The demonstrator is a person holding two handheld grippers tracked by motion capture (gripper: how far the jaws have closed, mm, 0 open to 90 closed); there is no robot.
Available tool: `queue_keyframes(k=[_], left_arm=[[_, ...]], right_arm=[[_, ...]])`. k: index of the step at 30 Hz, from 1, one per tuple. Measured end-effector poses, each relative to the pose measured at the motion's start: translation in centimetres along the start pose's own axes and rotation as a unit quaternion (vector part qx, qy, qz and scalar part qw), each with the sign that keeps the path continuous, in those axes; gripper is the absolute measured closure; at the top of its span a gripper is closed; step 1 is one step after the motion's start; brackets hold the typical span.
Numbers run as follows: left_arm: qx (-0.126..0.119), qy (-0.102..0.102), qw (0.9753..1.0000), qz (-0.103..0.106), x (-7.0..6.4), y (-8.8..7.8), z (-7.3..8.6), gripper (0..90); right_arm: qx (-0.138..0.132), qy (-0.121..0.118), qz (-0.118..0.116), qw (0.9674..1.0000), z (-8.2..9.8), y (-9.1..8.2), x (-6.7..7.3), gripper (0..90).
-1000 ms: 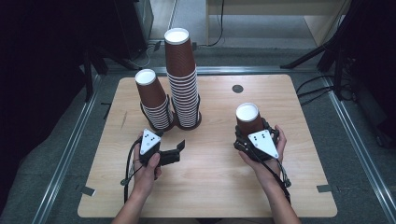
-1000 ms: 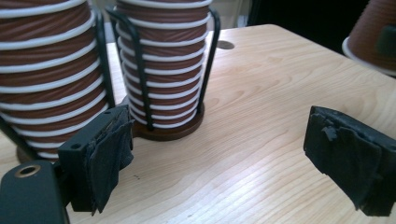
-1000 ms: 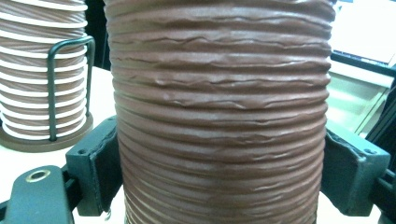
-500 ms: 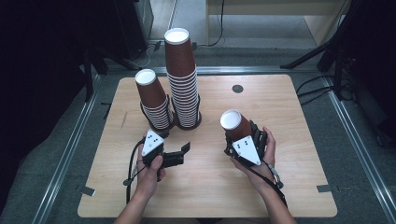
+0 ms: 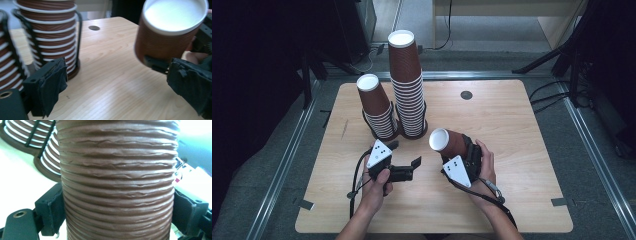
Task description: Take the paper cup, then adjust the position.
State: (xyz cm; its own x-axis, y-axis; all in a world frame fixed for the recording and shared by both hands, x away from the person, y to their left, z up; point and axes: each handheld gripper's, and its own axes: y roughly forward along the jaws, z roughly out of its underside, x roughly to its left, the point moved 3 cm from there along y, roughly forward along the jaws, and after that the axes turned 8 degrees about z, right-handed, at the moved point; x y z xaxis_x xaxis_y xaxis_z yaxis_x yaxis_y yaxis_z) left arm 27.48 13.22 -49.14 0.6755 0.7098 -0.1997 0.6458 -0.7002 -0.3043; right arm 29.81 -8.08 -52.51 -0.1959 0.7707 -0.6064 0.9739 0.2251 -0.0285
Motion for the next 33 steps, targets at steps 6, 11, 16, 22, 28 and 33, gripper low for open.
queue_keyframes(k=[6,11,16,22,28,33], left_arm=[[-0.002,0.005,0.9996,0.026,-0.6,0.1,-0.1,1.7],[-0.013,0.005,0.9975,0.069,-1.0,0.0,-0.1,1.7],[-0.005,0.012,0.9967,0.08,-1.3,0.2,-0.1,1.7],[-0.002,0.008,0.9939,0.11,-1.5,0.2,-0.1,1.7],[0.007,0.013,0.9935,0.113,-1.8,0.4,-0.1,1.8],[0.008,0.008,0.9935,0.113,-1.7,0.5,-0.2,1.9]], right_arm=[[-0.016,-0.033,-0.005,0.9993,-0.3,-0.3,0.9,13.2],[-0.035,-0.047,-0.02,0.9981,-0.5,-0.5,1.5,13.2],[-0.05,-0.057,-0.032,0.9966,-0.7,-0.7,2.0,13.1],[-0.063,-0.057,-0.051,0.9951,-0.9,-0.9,2.5,13.1],[-0.071,-0.07,-0.064,0.993,-1.2,-1.1,2.9,13.0],[-0.08,-0.078,-0.071,0.9912,-1.5,-1.3,3.1,12.9]])
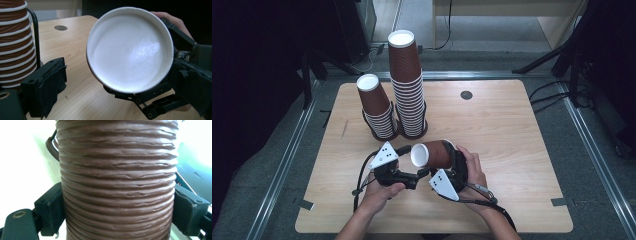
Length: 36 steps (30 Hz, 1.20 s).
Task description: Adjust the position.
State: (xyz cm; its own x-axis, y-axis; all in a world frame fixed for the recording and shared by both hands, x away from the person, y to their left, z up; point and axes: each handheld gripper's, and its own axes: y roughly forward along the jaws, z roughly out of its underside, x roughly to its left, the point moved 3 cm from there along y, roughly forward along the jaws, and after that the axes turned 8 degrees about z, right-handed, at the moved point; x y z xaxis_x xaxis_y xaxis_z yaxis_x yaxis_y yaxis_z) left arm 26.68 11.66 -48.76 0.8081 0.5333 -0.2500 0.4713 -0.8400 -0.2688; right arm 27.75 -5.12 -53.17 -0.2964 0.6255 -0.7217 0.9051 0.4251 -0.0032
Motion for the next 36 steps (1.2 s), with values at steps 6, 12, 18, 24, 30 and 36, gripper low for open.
queue_keyframes(k=[6,12,18,24,30,36], left_arm=[[0.001,-0.002,1.0,0.009,-0.14,0.01,-0.08,4.9],[0.002,-0.002,1.0,0.009,-0.3,0.21,-0.16,8.3],[0.006,0.002,0.9999,0.009,-0.53,0.35,-0.19,13.1],[0.009,0.006,0.9999,0.001,-0.64,0.3,-0.31,15.0],[0.012,0.012,0.9998,-0.013,-0.9,0.35,-0.38,20.1],[0.009,0.006,0.9999,-0.006,-0.78,0.23,-0.44,20.3]], right_arm=[[-0.009,0.0,-0.012,0.9999,-0.24,-0.15,0.22,12.9],[-0.013,-0.005,-0.011,0.9998,-0.43,-0.24,0.33,12.9],[-0.023,-0.001,-0.017,0.9996,-0.59,-0.48,0.43,12.9],[-0.017,-0.01,-0.012,0.9997,-0.46,-0.38,0.5,12.8],[-0.015,-0.028,-0.003,0.9995,-0.44,-0.3,0.59,12.7],[-0.02,-0.037,0.002,0.9991,-0.59,-0.41,0.62,12.7]])
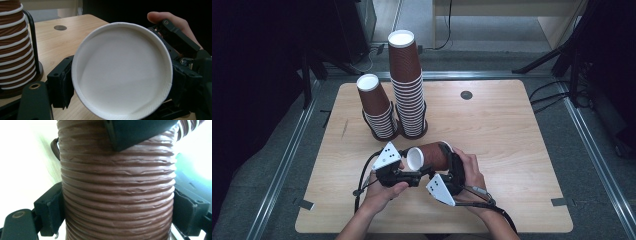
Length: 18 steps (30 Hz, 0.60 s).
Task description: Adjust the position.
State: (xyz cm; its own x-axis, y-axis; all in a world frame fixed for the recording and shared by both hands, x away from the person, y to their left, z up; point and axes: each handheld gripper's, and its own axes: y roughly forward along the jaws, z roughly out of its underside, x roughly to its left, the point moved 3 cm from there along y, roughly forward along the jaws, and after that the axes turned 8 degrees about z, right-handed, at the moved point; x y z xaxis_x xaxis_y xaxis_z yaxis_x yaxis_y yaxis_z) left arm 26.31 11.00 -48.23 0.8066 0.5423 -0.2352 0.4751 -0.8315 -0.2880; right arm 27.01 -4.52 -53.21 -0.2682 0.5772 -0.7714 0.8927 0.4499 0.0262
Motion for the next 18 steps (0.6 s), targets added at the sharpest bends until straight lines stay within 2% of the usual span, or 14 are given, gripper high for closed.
queue_keyframes(k=[5,7,9,13,18], left_arm=[[0.001,0.006,1.0,-0.002,-0.1,0.1,0.0,21.3],[-0.001,0.006,1.0,-0.002,-0.1,0.1,0.1,22.1],[-0.001,0.006,1.0,-0.005,0.0,0.1,0.1,22.4],[-0.01,-0.009,0.9999,-0.001,0.6,-0.3,0.2,22.7],[-0.02,-0.02,0.9995,-0.013,1.3,-0.7,0.2,22.8]], right_arm=[[0.001,-0.005,0.003,1.0,0.0,0.0,0.0,11.4],[0.002,0.003,0.001,1.0,0.1,0.1,0.1,9.2],[0.005,0.011,0.004,0.9999,0.1,0.0,0.1,2.4],[0.007,0.014,0.008,0.9998,0.1,0.1,-0.1,0.0],[0.003,0.023,0.007,0.9997,0.1,-0.3,-0.5,0.0]])
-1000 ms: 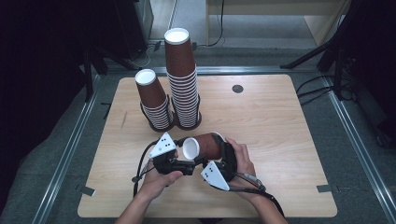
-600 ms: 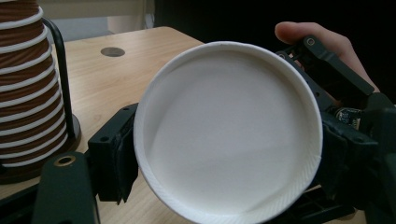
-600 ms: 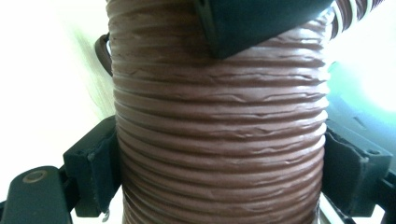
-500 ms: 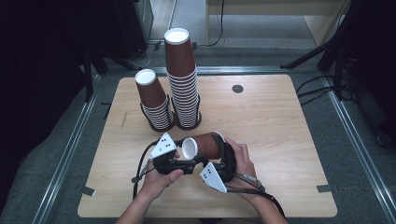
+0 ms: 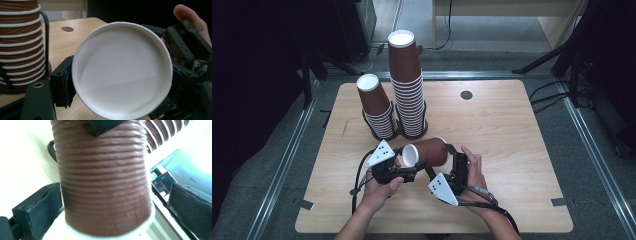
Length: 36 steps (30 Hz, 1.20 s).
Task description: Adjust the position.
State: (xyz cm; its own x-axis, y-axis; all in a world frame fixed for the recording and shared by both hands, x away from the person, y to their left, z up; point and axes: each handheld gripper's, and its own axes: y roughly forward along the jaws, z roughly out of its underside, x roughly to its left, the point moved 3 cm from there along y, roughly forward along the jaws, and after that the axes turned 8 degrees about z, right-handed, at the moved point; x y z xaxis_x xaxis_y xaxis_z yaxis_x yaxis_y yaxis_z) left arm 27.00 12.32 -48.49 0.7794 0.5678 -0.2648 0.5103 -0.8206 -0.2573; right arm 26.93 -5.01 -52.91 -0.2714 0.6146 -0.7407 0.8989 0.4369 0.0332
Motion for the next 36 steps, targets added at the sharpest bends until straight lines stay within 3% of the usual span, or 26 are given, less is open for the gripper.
queue_keyframes(k=[8,11,12,13,14,16,19,21,23,26,29,30,31,32,33,36], left_arm=[[-0.013,-0.009,0.9998,-0.014,0.9,-0.6,0.0,22.9],[-0.018,-0.01,0.9996,-0.02,1.2,-0.8,0.0,22.9],[-0.02,-0.008,0.9995,-0.023,1.2,-0.9,0.0,22.9],[-0.022,-0.007,0.9994,-0.025,1.3,-0.9,0.0,22.9],[-0.024,-0.008,0.9993,-0.027,1.3,-1.0,0.0,22.8],[-0.026,-0.007,0.9992,-0.029,1.3,-1.0,0.0,22.9],[-0.029,-0.007,0.9991,-0.031,1.3,-1.0,0.1,22.8],[-0.029,-0.007,0.999,-0.033,1.4,-0.9,0.1,22.8],[-0.029,-0.008,0.999,-0.035,1.4,-0.9,0.2,22.8],[-0.03,-0.009,0.9988,-0.036,1.6,-0.8,0.4,22.8],[-0.031,-0.013,0.9988,-0.036,1.7,-0.7,0.5,22.8],[-0.031,-0.012,0.9988,-0.037,1.6,-0.7,0.5,22.8],[-0.032,-0.011,0.9987,-0.038,1.6,-0.7,0.5,22.8],[-0.032,-0.011,0.9987,-0.038,1.6,-0.7,0.4,22.8],[-0.034,-0.012,0.9986,-0.038,1.6,-0.7,0.4,22.8],[-0.039,-0.013,0.9984,-0.039,1.6,-0.7,0.4,22.8]], right_arm=[[0.011,0.028,-0.002,0.9995,0.6,-0.7,-0.4,0.0],[0.023,0.056,-0.002,0.9982,0.9,-1.2,-0.6,0.0],[0.029,0.078,-0.001,0.9965,1.0,-1.4,-0.9,0.0],[0.029,0.078,-0.001,0.9965,1.0,-1.4,-0.9,0.0],[0.033,0.102,0.002,0.9942,1.0,-1.7,-1.1,0.0],[0.038,0.113,0.006,0.9928,1.0,-1.8,-1.2,0.0],[0.052,0.154,0.001,0.9867,1.0,-2.0,-1.7,0.0],[0.06,0.202,-0.006,0.9776,0.8,-2.2,-2.1,0.0],[0.068,0.264,-0.009,0.9621,0.7,-2.3,-2.8,0.0],[0.086,0.362,-0.002,0.9282,0.8,-2.4,-3.8,0.0],[0.09,0.426,0.002,0.9004,0.9,-2.7,-4.5,0.0],[0.091,0.448,0.001,0.8897,0.9,-2.8,-4.7,0.0],[0.091,0.459,-0.001,0.8835,0.9,-2.8,-4.8,0.1],[0.09,0.478,-0.003,0.8738,0.9,-2.9,-4.9,0.6],[0.09,0.489,-0.005,0.8678,0.9,-2.9,-4.9,1.0],[0.105,0.533,-0.019,0.8393,0.8,-3.0,-4.9,2.7]])
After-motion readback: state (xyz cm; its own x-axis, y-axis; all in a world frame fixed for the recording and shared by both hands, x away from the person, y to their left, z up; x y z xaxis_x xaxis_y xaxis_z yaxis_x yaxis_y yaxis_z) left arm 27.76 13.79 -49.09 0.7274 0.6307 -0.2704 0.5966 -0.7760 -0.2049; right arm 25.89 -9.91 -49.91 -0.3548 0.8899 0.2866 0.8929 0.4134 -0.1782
